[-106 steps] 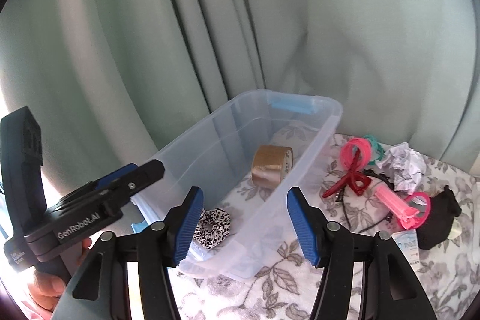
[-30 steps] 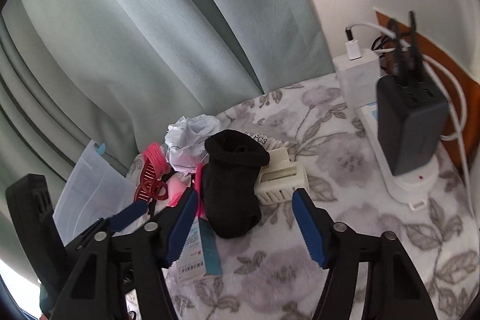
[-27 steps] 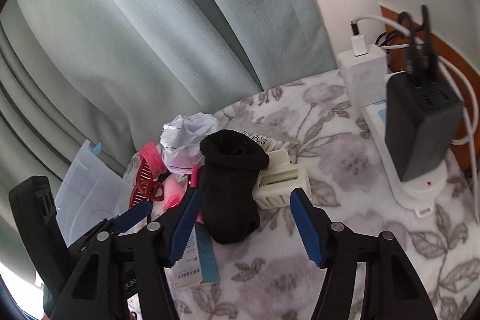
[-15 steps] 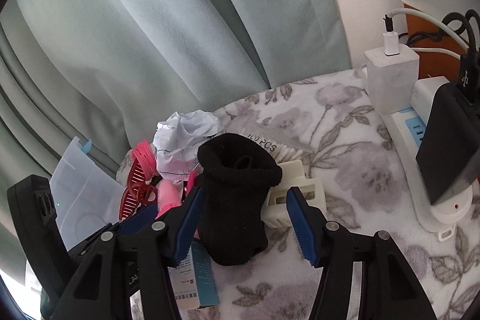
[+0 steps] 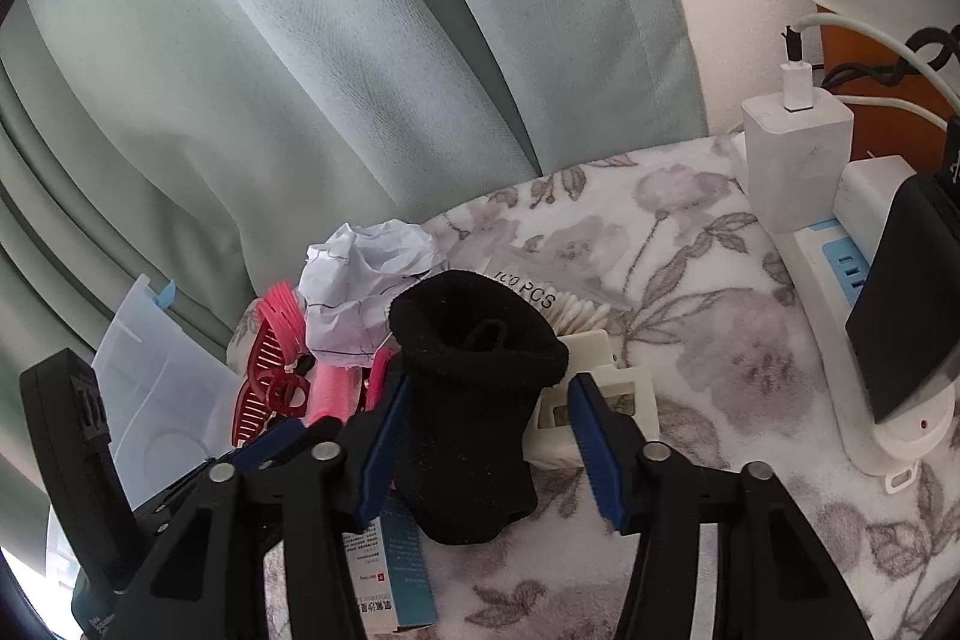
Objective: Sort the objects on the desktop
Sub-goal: 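Lower the right tool onto the black glove while the left tool reaches the pink hair roller, then close the right tool on the black glove while the left tool grips the pink hair roller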
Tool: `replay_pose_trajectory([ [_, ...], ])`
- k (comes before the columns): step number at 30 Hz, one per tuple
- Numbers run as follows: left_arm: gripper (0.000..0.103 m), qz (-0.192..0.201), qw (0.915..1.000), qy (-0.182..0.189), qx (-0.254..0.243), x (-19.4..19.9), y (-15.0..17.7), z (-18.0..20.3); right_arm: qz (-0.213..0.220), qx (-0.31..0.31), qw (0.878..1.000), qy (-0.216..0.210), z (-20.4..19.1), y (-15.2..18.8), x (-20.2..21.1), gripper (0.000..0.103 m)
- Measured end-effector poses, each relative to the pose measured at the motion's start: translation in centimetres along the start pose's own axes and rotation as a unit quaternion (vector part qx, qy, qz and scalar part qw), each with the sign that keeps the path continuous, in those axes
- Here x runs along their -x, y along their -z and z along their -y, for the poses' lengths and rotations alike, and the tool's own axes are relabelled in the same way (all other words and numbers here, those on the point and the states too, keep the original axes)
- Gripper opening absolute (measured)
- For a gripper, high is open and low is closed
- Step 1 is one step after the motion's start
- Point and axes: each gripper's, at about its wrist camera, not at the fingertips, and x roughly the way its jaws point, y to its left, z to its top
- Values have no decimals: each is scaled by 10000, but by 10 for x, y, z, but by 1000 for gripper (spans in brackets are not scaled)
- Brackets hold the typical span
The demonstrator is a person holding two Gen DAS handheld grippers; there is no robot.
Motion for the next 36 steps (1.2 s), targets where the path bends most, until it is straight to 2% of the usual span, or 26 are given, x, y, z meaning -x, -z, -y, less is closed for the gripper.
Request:
replay_pose_trajectory([
  [5,48,-124,9997,75,182,0,4,-8,-6,9,10000,-18,0,0,-1,52],
  [18,48,-221,9989,318,269,-6,-3,-3,-2,14,10000,-46,3,-1,-1,52],
  [19,44,-225,9988,333,281,-6,-4,-3,-1,14,10000,-47,3,0,-1,52],
  [20,36,-230,9987,348,293,-7,-5,-3,-5,13,10000,-51,4,-1,0,52],
  [25,30,-224,9982,426,360,-4,-6,-3,36,-27,10000,1,1,2,0,51],
  [31,10,-63,9978,554,361,13,-5,-4,49,-58,10000,33,-1,4,0,51],
  [36,6,-79,9977,559,375,22,1,-6,57,-78,9999,35,-4,6,0,51],
])
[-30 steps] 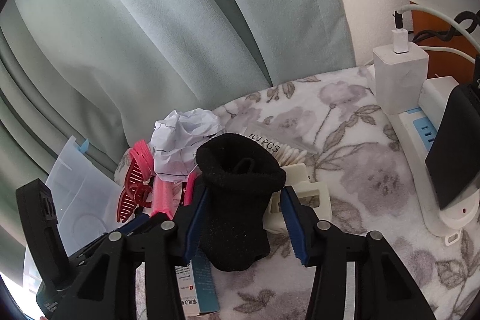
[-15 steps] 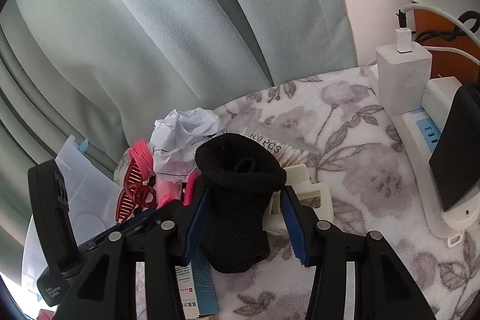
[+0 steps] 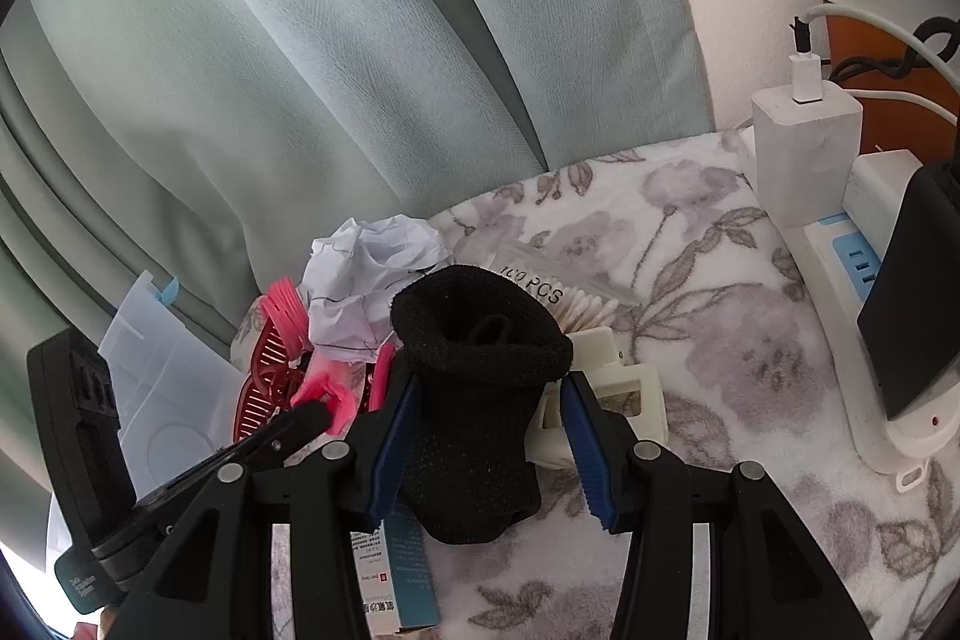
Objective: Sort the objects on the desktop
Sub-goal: 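Close the right tool on the black glove while the left tool grips the pink hair roller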
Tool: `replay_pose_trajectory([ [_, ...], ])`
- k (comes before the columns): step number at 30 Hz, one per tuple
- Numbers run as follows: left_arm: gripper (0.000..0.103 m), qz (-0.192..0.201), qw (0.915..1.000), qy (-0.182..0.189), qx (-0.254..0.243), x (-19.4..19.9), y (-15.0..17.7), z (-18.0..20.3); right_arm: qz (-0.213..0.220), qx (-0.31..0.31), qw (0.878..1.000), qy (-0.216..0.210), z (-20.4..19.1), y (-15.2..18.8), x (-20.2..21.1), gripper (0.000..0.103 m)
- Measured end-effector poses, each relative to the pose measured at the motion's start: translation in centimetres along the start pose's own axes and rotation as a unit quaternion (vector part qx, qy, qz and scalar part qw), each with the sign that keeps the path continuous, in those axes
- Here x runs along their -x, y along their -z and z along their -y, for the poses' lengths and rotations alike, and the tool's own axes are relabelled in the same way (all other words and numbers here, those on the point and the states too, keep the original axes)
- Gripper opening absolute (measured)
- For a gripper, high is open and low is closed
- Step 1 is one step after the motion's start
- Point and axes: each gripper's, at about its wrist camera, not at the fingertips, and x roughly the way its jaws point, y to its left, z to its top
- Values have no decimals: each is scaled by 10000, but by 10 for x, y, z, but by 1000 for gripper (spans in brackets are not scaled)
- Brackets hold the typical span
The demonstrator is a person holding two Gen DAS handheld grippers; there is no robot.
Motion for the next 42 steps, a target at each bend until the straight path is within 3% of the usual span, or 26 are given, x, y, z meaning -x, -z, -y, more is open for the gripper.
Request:
replay_pose_trajectory([
  [13,4,5,9999,-78,-81,-4,8,0,8,-57,10000,-13,1,1,-1,51],
  [15,11,-8,9998,-149,-157,-6,7,0,11,-71,10000,-14,1,0,-1,51],
  [17,40,1,9995,-221,-203,-13,0,-6,10,-71,10000,-29,1,0,-2,51],
  [19,53,51,9994,-258,-219,-11,-2,-6,9,-72,10000,-44,1,0,-3,51],
  [34,53,-132,9974,-703,-113,-60,-21,-6,27,-65,10000,-21,-7,1,-1,51],
  [38,41,-121,9978,-644,69,-61,-22,-13,24,-56,10000,27,-12,2,0,50],
  [42,37,-104,9980,-596,202,-61,-22,-19,-25,-61,10000,18,-18,5,-1,34],
])
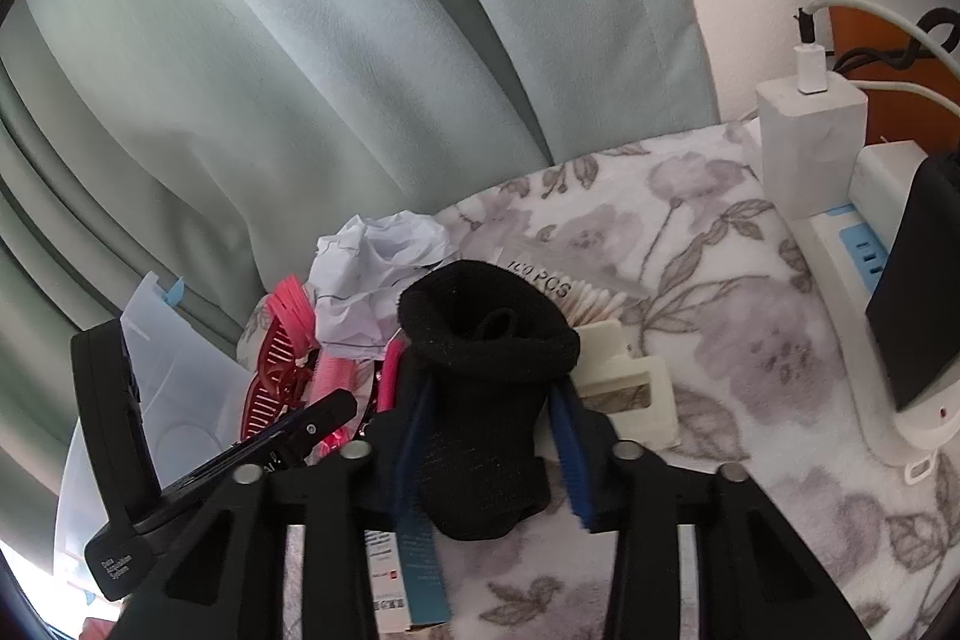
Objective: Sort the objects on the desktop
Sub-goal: 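Close the right tool on the black glove while the left tool grips the pink hair roller, then lift the black glove and pink hair roller off the table with both tools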
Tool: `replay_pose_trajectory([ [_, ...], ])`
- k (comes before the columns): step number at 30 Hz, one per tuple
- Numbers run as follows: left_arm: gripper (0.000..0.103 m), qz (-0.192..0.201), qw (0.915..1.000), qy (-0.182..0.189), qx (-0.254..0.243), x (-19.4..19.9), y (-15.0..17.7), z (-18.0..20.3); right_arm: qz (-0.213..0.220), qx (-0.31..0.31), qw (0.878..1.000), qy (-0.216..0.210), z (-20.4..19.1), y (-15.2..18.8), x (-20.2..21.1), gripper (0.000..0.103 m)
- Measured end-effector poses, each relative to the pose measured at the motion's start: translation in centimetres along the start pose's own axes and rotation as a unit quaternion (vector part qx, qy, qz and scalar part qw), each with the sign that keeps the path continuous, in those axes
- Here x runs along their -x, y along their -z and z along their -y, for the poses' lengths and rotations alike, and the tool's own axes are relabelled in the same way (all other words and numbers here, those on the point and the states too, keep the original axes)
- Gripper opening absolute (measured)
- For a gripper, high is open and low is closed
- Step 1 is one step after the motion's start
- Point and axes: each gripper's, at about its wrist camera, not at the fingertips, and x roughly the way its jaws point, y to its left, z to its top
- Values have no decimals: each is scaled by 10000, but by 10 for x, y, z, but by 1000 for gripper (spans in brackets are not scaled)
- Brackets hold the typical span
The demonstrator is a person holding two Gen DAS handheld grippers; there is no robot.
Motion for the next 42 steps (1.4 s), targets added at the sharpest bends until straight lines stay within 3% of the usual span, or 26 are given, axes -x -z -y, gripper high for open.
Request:
replay_pose_trajectory([
  [4,31,46,9999,80,115,7,1,-7,-34,27,10000,-30,-10,3,3,23],
  [7,28,85,9997,141,183,13,1,-11,-29,35,10000,-86,-20,6,10,21],
  [23,28,359,9978,527,161,81,27,-17,193,133,9996,-125,-50,21,59,16],
  [42,28,1314,9859,1032,40,207,50,-22,844,684,9933,-406,-95,38,152,16],
])
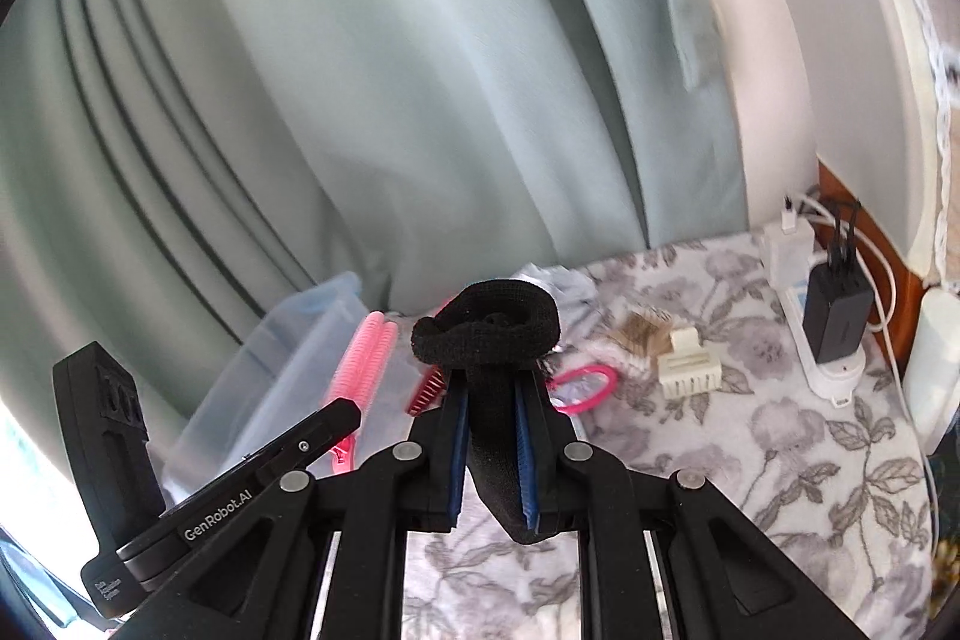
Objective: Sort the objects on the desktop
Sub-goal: 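Lift the black glove and pink hair roller off the table with both tools, then carry the black glove and pink hair roller with both tools over the clear bin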
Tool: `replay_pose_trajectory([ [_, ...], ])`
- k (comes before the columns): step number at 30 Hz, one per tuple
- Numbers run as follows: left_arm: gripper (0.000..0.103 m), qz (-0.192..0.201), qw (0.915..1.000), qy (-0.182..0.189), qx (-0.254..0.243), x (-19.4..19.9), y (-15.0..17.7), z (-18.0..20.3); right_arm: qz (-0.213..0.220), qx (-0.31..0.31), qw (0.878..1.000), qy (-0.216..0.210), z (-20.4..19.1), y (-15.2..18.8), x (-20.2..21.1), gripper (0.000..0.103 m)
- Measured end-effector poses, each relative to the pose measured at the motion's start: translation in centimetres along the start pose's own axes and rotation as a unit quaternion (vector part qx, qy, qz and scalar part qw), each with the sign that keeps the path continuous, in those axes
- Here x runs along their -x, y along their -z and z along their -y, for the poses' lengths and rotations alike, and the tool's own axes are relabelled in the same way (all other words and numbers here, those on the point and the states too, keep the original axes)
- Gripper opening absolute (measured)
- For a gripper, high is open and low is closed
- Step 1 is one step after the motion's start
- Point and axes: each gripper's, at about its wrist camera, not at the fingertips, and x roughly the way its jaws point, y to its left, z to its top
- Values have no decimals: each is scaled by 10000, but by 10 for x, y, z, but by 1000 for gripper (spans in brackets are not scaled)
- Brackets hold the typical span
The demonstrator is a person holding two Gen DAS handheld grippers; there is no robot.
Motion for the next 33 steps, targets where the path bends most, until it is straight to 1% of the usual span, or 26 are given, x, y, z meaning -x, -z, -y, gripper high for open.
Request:
replay_pose_trajectory([
  [4,28,308,9995,49,-26,31,-5,-4,165,188,9996,-144,-18,-4,19,16],
  [9,28,699,9976,-8,-5,66,-10,-16,274,447,9980,-348,-49,-7,28,16],
  [12,28,913,9957,-129,80,85,-13,-30,308,617,9965,-480,-68,-8,30,16],
  [18,28,1215,9908,-457,377,114,-15,-67,254,957,9914,-854,-111,-9,18,15],
  [23,28,1292,9869,-717,642,126,-14,-99,115,1337,9843,-1149,-152,-4,-3,15],
  [25,28,1271,9861,-768,751,128,-12,-110,-56,1425,9822,-1219,-161,3,-18,12],
  [26,28,1263,9857,-789,792,128,-11,-114,-143,1455,9813,-1252,-164,6,-25,12],
  [30,28,1234,9850,-825,878,127,-10,-128,-448,1371,9825,-1177,-157,18,-45,12],
  [31,28,1226,9850,-823,896,126,-10,-131,-566,1403,9820,-1127,-153,23,-51,14],
  [32,28,1216,9850,-816,912,125,-11,-134,-729,1455,9808,-1069,-148,30,-57,14],
  [33,28,1204,9851,-801,926,123,-11,-136,-815,1464,9809,-990,-150,38,-53,14],
])
